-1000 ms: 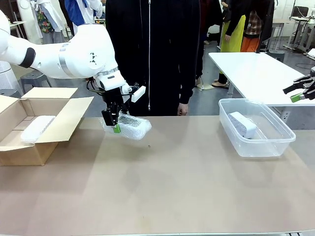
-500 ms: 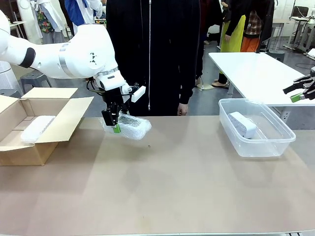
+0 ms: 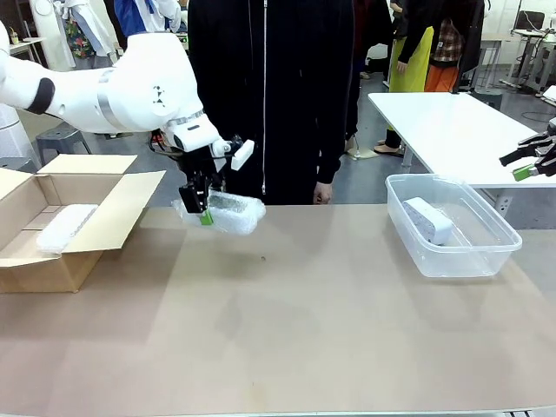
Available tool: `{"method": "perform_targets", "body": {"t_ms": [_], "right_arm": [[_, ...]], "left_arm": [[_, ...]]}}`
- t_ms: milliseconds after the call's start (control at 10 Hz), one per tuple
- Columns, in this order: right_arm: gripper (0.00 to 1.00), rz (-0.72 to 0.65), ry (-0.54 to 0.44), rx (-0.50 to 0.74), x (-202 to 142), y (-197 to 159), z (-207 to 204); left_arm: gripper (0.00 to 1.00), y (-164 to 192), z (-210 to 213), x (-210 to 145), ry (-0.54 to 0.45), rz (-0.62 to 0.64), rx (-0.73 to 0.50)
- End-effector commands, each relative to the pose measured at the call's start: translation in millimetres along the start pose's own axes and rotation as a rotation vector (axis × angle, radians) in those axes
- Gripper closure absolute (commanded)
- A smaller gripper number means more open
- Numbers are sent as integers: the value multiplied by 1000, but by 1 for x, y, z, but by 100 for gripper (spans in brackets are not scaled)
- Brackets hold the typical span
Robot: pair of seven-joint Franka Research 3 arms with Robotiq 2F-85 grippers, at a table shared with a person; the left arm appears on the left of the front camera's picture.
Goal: Separate and place wrapped and unwrapped clocks.
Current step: If the picked Digital clock is wrapped, place it in the Package Box ; if not, place it in the Organizing box.
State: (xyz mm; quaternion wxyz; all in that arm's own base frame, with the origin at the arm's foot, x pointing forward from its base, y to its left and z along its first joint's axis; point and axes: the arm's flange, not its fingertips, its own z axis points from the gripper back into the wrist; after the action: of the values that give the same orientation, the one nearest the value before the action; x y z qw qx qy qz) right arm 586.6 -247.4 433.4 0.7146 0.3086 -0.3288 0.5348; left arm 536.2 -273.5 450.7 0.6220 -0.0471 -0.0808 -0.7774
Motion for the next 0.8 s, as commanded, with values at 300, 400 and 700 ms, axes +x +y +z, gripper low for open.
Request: {"method": "perform_targets", "body": {"t_ms": [300, 400, 700], "right_arm": [[0, 0, -1, -3, 1, 0, -1], [0, 0, -1, -3, 1, 0, -1], [0, 0, -1, -3, 1, 0, -1]], "left_arm": [[18, 0, 59, -43, -79, 343, 174], [18, -2, 72, -55, -84, 404, 200], [18, -8, 102, -111, -105, 618, 279]]}}
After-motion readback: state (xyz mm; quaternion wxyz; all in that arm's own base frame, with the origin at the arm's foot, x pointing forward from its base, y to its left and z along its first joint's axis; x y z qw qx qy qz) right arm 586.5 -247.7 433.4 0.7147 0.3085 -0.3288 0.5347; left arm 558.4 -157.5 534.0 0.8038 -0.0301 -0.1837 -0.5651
